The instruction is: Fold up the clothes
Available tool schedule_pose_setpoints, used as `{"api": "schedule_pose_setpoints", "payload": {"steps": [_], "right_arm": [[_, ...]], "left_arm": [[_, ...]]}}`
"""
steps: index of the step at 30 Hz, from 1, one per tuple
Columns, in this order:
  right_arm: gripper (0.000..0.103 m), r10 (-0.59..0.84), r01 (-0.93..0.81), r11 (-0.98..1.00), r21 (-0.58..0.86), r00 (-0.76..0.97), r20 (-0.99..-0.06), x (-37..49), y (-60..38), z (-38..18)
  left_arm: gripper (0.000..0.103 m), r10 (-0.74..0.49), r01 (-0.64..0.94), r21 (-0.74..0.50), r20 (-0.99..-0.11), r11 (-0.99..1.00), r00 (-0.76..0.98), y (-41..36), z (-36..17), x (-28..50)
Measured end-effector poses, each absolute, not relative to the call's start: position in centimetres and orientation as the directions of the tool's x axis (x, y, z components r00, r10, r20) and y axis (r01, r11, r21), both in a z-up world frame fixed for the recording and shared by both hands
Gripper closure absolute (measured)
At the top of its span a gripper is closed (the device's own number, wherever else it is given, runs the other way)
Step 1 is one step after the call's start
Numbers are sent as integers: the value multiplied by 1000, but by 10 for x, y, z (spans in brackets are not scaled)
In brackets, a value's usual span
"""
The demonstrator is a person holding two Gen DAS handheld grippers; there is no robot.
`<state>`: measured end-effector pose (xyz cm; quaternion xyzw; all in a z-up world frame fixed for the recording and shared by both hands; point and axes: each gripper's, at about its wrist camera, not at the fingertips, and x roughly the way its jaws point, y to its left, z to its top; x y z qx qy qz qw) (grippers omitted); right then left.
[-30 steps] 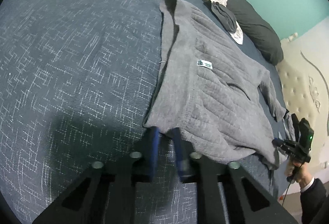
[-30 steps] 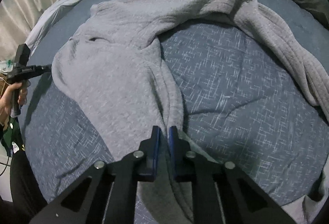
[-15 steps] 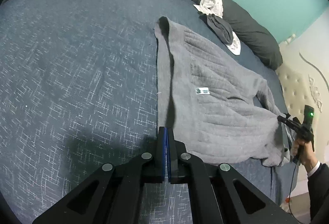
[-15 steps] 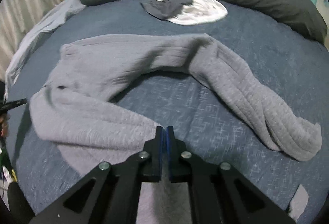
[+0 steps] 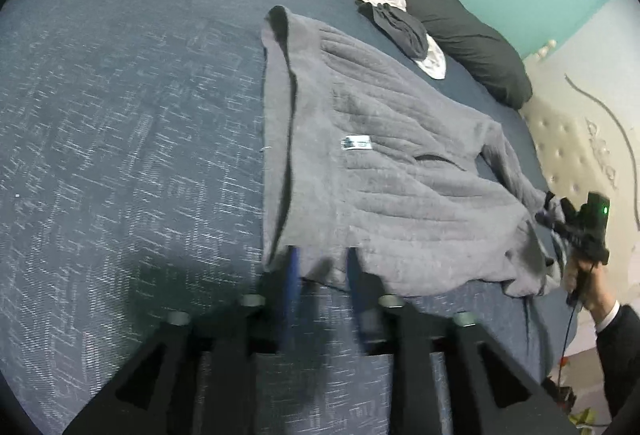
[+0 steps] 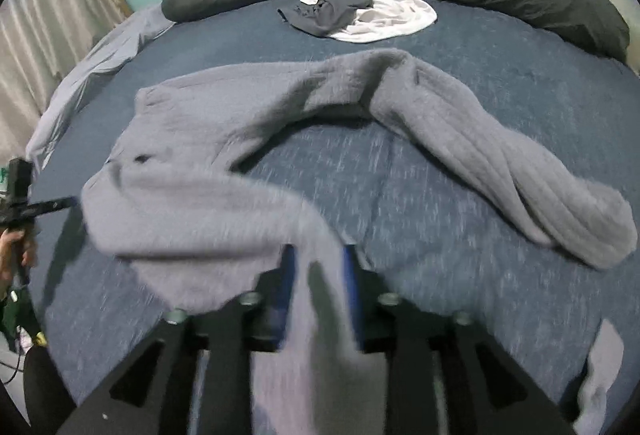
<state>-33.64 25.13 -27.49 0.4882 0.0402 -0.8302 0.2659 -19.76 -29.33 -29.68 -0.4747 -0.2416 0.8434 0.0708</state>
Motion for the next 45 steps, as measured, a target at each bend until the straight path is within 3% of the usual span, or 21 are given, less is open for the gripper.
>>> {"api": "schedule_pose_setpoints", "payload": {"steps": [4, 9, 10, 11, 12, 15, 27, 31, 37, 41, 45], "right_arm": [[61, -448, 417, -859, 297, -331, -830, -309, 290, -274], [59, -424, 355, -883, 305, -330, -843, -272, 334, -274], [55, -410, 354, -888, 293, -323, -853, -265, 342, -276], [53, -398, 362, -890, 279, -313, -862, -258, 346, -278], [53, -386, 370, -890, 266, -303, -871, -252, 349, -280], [53, -370, 405, -882, 242, -275, -887, -242, 346, -287], [51, -213, 617, -787, -10, -287, -934, -232, 270, -319], [51, -160, 599, -800, -48, -290, -944, -241, 267, -336], [51, -212, 523, -851, 42, -269, -939, -252, 284, -336], [51, -225, 510, -858, 62, -264, -938, -253, 291, -335], [51, -238, 500, -863, 79, -264, -935, -253, 294, -337]], "left_arm": [[55, 357, 116, -480, -773, -870, -524, -291, -301, -203], [57, 352, 122, -467, -791, -876, -501, -290, -311, -209], [60, 349, 123, -464, -793, -878, -499, -290, -313, -209], [72, 348, 126, -462, -796, -878, -496, -291, -315, -209], [83, 347, 131, -462, -797, -877, -494, -292, -317, -209], [103, 349, 136, -467, -797, -873, -493, -294, -320, -207], [103, 300, 108, -407, -805, -907, -512, -301, -289, -201], [103, 322, 87, -422, -795, -903, -515, -302, -285, -196], [98, 326, 59, -404, -807, -913, -492, -293, -293, -192], [64, 327, 62, -406, -808, -912, -490, -291, -298, -197], [56, 329, 62, -405, -814, -912, -478, -285, -306, -208]]}}
